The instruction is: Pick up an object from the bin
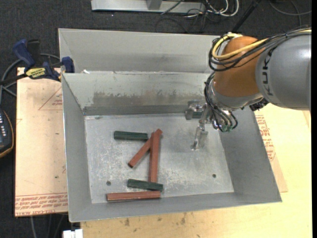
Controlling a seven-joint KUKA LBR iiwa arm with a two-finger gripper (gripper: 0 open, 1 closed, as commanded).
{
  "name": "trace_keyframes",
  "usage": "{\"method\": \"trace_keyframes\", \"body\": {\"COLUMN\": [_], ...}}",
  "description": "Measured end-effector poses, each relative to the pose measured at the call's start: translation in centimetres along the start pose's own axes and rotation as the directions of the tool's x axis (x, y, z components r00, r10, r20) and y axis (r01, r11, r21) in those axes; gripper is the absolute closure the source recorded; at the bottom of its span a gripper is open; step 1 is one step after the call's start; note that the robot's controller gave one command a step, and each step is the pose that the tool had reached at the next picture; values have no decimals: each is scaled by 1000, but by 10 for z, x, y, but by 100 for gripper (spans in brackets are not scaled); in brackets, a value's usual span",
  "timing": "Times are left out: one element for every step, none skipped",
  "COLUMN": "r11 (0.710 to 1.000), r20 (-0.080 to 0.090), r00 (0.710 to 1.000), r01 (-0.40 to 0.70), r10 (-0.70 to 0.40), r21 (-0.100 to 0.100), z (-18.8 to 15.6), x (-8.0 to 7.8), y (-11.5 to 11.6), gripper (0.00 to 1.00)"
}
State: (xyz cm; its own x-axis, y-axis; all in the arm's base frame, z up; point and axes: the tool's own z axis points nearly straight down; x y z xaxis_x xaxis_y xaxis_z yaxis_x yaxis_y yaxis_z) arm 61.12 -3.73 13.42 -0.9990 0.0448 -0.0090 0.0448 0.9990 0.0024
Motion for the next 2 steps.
{"method": "trace_keyframes", "body": {"r11": [917, 742], "r20": [-8, -4], "r00": [917, 742], "r01": [398, 671], "r10": [-398, -671], "r21": [-4, -6], "z": [14, 66], "x": [28, -29], "y": [93, 180], "gripper": [0, 0]}}
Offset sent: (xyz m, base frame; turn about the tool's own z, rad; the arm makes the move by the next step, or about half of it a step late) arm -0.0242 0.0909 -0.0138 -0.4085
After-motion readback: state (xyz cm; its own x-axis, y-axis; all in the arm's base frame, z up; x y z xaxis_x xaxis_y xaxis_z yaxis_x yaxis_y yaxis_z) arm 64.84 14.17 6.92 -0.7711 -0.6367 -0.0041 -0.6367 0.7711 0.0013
